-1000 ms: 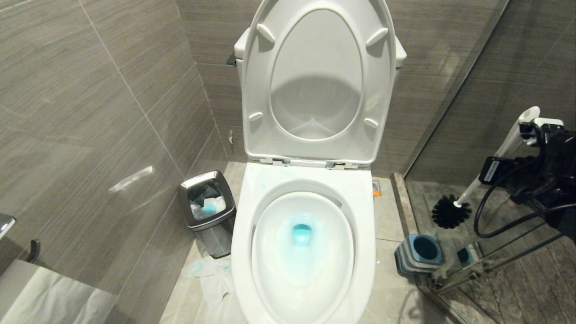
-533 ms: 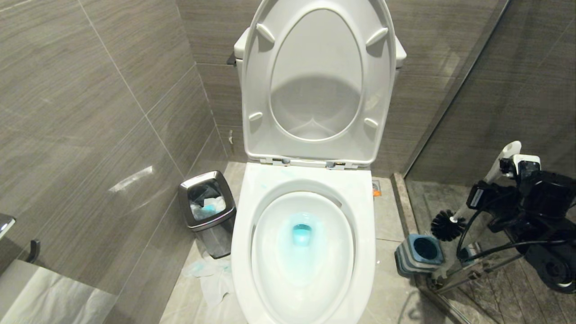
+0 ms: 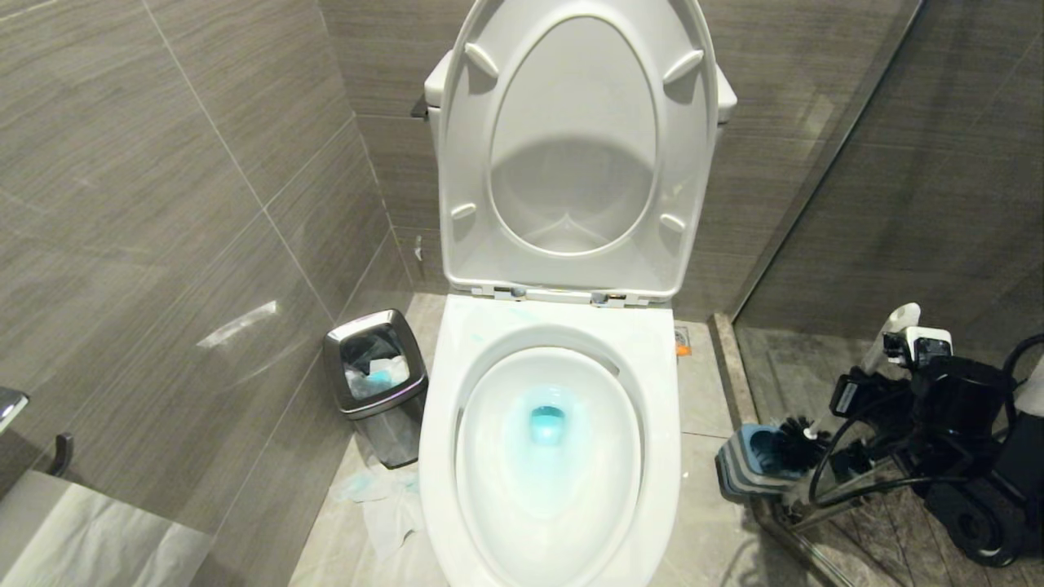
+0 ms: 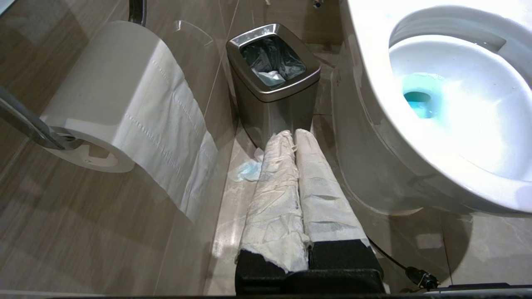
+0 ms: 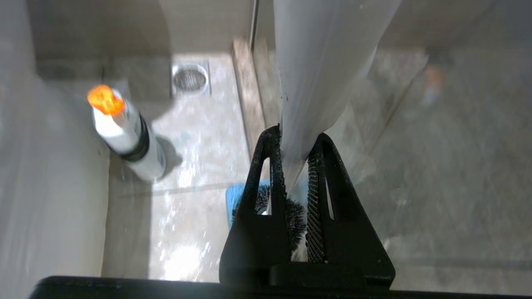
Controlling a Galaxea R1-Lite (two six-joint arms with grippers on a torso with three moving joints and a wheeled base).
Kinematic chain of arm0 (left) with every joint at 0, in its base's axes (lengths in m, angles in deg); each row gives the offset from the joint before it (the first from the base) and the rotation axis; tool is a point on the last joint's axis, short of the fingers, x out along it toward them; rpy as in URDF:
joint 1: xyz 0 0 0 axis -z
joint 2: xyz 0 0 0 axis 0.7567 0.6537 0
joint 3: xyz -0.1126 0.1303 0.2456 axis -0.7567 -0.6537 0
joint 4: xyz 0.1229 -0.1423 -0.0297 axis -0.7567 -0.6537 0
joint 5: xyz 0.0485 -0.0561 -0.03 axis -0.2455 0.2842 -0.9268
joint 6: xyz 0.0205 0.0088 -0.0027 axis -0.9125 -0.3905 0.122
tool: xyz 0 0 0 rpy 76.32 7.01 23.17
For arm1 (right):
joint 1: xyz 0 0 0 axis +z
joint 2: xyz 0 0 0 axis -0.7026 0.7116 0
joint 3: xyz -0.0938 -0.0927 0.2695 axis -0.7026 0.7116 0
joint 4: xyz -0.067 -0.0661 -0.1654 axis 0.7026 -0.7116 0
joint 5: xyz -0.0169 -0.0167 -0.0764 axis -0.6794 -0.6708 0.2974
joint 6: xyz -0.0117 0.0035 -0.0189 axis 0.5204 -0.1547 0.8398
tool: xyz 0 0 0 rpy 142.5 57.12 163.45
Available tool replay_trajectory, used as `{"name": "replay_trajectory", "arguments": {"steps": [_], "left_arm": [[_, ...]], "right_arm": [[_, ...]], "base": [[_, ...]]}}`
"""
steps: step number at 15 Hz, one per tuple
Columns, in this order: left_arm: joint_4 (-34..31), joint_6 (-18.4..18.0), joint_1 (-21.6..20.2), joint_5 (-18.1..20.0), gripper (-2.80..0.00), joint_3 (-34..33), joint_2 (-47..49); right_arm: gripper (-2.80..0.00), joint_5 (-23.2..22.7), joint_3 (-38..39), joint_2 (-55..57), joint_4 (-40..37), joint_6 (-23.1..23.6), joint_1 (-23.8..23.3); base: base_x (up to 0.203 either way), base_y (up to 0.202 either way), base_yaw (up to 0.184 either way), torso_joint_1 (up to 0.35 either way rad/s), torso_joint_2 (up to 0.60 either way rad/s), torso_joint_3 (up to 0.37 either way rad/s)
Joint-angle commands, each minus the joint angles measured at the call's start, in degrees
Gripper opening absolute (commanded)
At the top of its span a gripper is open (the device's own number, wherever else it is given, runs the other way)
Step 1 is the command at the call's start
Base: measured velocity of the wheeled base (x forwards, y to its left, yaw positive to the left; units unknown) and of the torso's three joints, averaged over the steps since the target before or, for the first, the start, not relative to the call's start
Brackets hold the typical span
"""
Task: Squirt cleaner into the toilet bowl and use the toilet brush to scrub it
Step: Put the toilet brush back
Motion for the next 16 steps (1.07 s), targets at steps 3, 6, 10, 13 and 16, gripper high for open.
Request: {"name": "replay_trajectory", "arguments": {"steps": [3,6,10,13,16], "left_arm": [[-0.01,0.0,-0.02,0.02,-2.8,-0.09,0.02],[-0.01,0.0,-0.02,0.02,-2.8,-0.08,0.02],[-0.04,0.0,-0.02,0.02,-2.8,-0.01,0.02],[-0.01,0.0,-0.02,0.02,-2.8,-0.08,0.02],[-0.1,-0.02,-0.02,0.02,-2.8,-0.01,0.02]], "right_arm": [[-2.8,0.04,-0.87,3.61,0.69,-0.8,-0.8],[-2.8,-0.05,-2.32,4.02,0.69,-0.8,-1.39],[-2.8,-0.39,-4.38,4.95,0.69,-0.72,-1.95],[-2.8,-0.4,-5.46,6.08,0.69,-0.54,-1.95],[-2.8,-0.4,-5.91,6.4,0.69,-0.45,-1.95]], "base": [[0.0,0.0,0.0,0.0,0.0,0.0],[0.0,0.0,0.0,0.0,0.0,0.0],[0.0,0.0,0.0,0.0,0.0,0.0],[0.0,0.0,0.0,0.0,0.0,0.0],[0.0,0.0,0.0,0.0,0.0,0.0]]}}
